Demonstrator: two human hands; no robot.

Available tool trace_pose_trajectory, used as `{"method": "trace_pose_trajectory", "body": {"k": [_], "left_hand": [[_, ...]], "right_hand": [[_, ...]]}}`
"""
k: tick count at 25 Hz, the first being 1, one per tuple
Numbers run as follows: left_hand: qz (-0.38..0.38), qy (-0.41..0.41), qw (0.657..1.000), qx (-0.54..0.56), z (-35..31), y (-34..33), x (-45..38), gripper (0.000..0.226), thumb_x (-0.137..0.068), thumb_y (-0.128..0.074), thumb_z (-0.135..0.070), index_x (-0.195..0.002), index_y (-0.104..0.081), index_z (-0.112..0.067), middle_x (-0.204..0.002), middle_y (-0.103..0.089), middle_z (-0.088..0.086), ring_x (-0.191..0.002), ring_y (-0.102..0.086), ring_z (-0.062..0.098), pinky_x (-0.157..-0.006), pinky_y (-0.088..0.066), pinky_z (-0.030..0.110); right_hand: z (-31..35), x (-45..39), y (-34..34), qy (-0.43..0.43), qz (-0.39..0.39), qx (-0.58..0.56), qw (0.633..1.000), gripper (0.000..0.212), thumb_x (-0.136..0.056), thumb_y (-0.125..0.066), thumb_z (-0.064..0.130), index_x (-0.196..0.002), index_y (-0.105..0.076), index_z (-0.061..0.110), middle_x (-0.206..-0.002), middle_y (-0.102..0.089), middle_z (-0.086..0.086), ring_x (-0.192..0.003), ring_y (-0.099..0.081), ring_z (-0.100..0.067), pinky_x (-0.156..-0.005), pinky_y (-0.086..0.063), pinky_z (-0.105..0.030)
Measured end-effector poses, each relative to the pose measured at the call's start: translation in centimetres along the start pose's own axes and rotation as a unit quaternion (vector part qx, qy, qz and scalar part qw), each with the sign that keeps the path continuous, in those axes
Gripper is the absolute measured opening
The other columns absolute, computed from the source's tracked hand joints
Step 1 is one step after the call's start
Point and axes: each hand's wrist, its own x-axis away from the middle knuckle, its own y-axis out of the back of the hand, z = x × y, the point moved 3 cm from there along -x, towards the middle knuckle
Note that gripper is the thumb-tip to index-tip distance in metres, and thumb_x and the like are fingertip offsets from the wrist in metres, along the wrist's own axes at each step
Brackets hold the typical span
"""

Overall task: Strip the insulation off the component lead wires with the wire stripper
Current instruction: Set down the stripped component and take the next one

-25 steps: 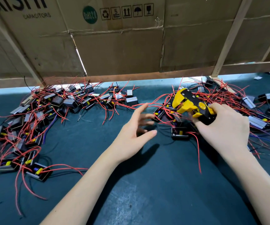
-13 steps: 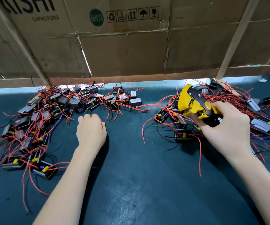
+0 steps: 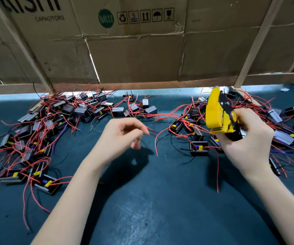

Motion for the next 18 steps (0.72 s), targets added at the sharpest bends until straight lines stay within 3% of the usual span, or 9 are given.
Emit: {"method": "trace_pose_trajectory", "body": {"k": [1, 3, 6, 8, 10, 12, 13, 15, 18], "left_hand": [[0.055, -0.02, 0.998, 0.035, -0.6, -0.8, 0.3, 0.022, -0.083, -0.054, 0.005, -0.077, -0.07, -0.009, -0.056, -0.058, 0.012, -0.048, -0.056, 0.016, -0.056, -0.045, 0.02], [0.116, -0.044, 0.988, 0.093, -1.3, -1.5, 0.7, 0.02, -0.082, -0.054, 0.0, -0.076, -0.071, -0.009, -0.058, -0.06, 0.008, -0.05, -0.059, 0.018, -0.057, -0.047, 0.023], [0.138, -0.034, 0.973, 0.18, -1.4, -1.1, 0.6, 0.029, -0.078, -0.049, 0.003, -0.08, -0.075, -0.01, -0.066, -0.064, 0.007, -0.057, -0.064, 0.02, -0.059, -0.051, 0.024], [0.105, -0.028, 0.974, 0.197, -0.8, -0.2, 0.3, 0.032, -0.08, -0.047, 0.003, -0.087, -0.075, -0.009, -0.074, -0.068, 0.01, -0.062, -0.065, 0.02, -0.062, -0.051, 0.023], [-0.002, -0.016, 0.99, 0.142, 0.3, 1.0, -0.3, 0.029, -0.088, -0.048, 0.003, -0.092, -0.074, -0.009, -0.076, -0.07, 0.008, -0.063, -0.064, 0.017, -0.062, -0.049, 0.021], [-0.126, 0.0, 0.992, 0.008, 1.4, 2.0, -0.5, 0.023, -0.092, -0.054, 0.0, -0.087, -0.073, -0.014, -0.07, -0.068, 0.004, -0.061, -0.06, 0.01, -0.063, -0.048, 0.022], [-0.151, 0.002, 0.987, -0.056, 1.7, 2.2, -0.6, 0.016, -0.091, -0.062, -0.006, -0.084, -0.072, -0.017, -0.069, -0.068, 0.003, -0.062, -0.059, 0.009, -0.065, -0.048, 0.024], [-0.093, 0.001, 0.988, -0.122, 1.9, 1.4, -0.5, 0.006, -0.082, -0.077, -0.023, -0.085, -0.072, -0.022, -0.073, -0.067, 0.003, -0.064, -0.055, 0.007, -0.069, -0.047, 0.025], [0.072, 0.0, 0.971, -0.229, 2.4, -0.5, 0.1, 0.027, -0.07, -0.085, -0.039, -0.09, -0.071, -0.027, -0.075, -0.063, -0.006, -0.061, -0.05, 0.004, -0.065, -0.044, 0.023]], "right_hand": [[0.0, 0.0, 0.0, -0.002, 0.0, -0.003, 1.0, 0.024, -0.074, -0.063, 0.032, -0.084, -0.061, 0.01, -0.075, -0.051, 0.0, -0.069, -0.039, -0.011, -0.068, -0.036, -0.015], [-0.1, 0.0, -0.1, -0.002, 0.002, 0.003, 1.0, 0.022, -0.073, -0.065, 0.028, -0.083, -0.061, 0.009, -0.075, -0.051, 0.0, -0.069, -0.039, -0.011, -0.066, -0.037, -0.021], [0.0, 0.1, -0.2, 0.008, 0.005, 0.013, 1.0, 0.021, -0.071, -0.06, 0.03, -0.083, -0.06, 0.012, -0.076, -0.051, 0.003, -0.07, -0.04, -0.01, -0.066, -0.038, -0.034], [0.2, 0.1, -0.4, 0.019, 0.01, 0.018, 1.0, 0.02, -0.071, -0.064, 0.028, -0.084, -0.061, 0.012, -0.076, -0.051, 0.004, -0.071, -0.045, -0.015, -0.066, -0.043, -0.04], [0.2, 0.2, -0.4, 0.03, 0.011, 0.036, 0.999, 0.02, -0.069, -0.071, 0.021, -0.084, -0.061, 0.01, -0.076, -0.052, 0.003, -0.07, -0.049, -0.021, -0.066, -0.046, -0.047], [0.3, 0.2, -0.4, 0.028, 0.011, 0.043, 0.999, 0.021, -0.068, -0.073, 0.018, -0.083, -0.062, 0.009, -0.075, -0.054, 0.001, -0.069, -0.051, -0.025, -0.066, -0.046, -0.051], [0.3, 0.2, -0.4, 0.025, 0.011, 0.041, 0.999, 0.021, -0.068, -0.072, 0.018, -0.083, -0.062, 0.009, -0.075, -0.054, 0.0, -0.068, -0.051, -0.025, -0.066, -0.046, -0.051], [0.2, 0.1, -0.5, 0.023, 0.013, 0.037, 0.999, 0.02, -0.068, -0.071, 0.018, -0.084, -0.062, 0.009, -0.075, -0.054, -0.001, -0.068, -0.05, -0.025, -0.066, -0.047, -0.051], [0.1, 0.2, -0.5, 0.027, 0.016, 0.039, 0.999, 0.02, -0.07, -0.071, 0.02, -0.084, -0.062, 0.009, -0.076, -0.054, 0.001, -0.07, -0.051, -0.024, -0.066, -0.047, -0.052]]}}
